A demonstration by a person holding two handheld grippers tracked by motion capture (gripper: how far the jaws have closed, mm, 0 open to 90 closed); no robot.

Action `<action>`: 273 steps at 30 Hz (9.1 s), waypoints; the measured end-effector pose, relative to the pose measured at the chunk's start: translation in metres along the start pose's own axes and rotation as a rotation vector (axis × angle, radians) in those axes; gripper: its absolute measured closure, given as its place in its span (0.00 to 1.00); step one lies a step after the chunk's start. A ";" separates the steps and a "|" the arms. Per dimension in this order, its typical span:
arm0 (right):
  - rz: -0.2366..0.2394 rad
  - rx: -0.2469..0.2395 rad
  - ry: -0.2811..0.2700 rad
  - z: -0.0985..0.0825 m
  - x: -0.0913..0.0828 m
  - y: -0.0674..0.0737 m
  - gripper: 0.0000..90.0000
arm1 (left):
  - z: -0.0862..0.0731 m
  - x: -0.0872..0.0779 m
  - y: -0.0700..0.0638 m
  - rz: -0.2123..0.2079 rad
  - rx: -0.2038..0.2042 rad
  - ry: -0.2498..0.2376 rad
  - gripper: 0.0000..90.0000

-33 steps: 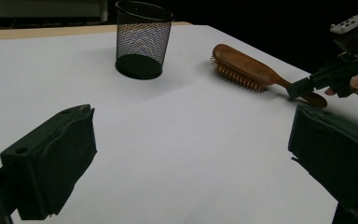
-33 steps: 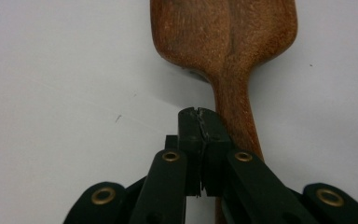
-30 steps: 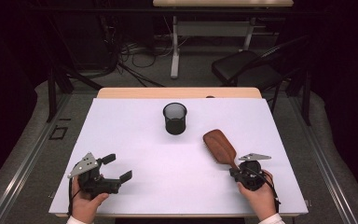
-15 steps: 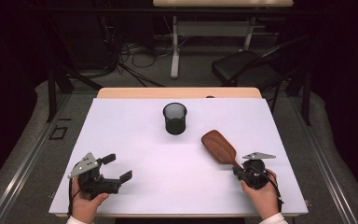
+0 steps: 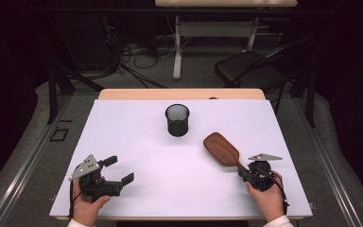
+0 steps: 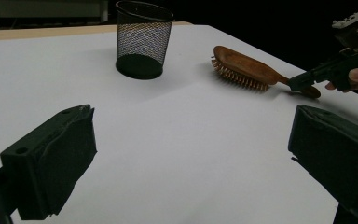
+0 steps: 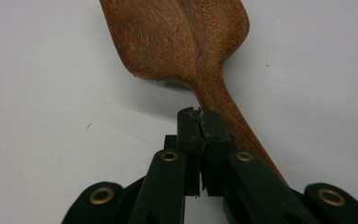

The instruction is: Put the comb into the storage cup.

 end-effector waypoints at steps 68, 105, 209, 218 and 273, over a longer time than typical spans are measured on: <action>0.081 -0.118 -0.228 0.017 -0.016 0.009 0.37 | 0.000 0.000 0.000 -0.003 -0.009 -0.003 0.01; 0.092 -0.126 0.056 0.032 -0.015 -0.005 0.00 | -0.001 0.001 0.000 0.012 -0.011 -0.002 0.01; 0.012 -0.281 0.502 0.042 0.030 -0.001 0.54 | -0.003 0.003 0.000 0.000 -0.017 0.007 0.01; 0.015 -0.280 0.480 0.041 0.034 -0.002 0.59 | -0.003 0.004 0.000 0.003 -0.019 0.007 0.01; 0.007 -0.309 0.519 0.040 0.032 0.000 0.79 | -0.003 0.004 0.000 0.006 -0.017 0.008 0.01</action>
Point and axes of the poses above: each handheld gripper's, and its own axes: x roughly forward along the jaws, z roughly out of its top, y roughly to its left, the point moved 6 cm from there along x, roughly forward along the jaws, and after that the axes turned 2 degrees about -y, right-handed, at the moved point
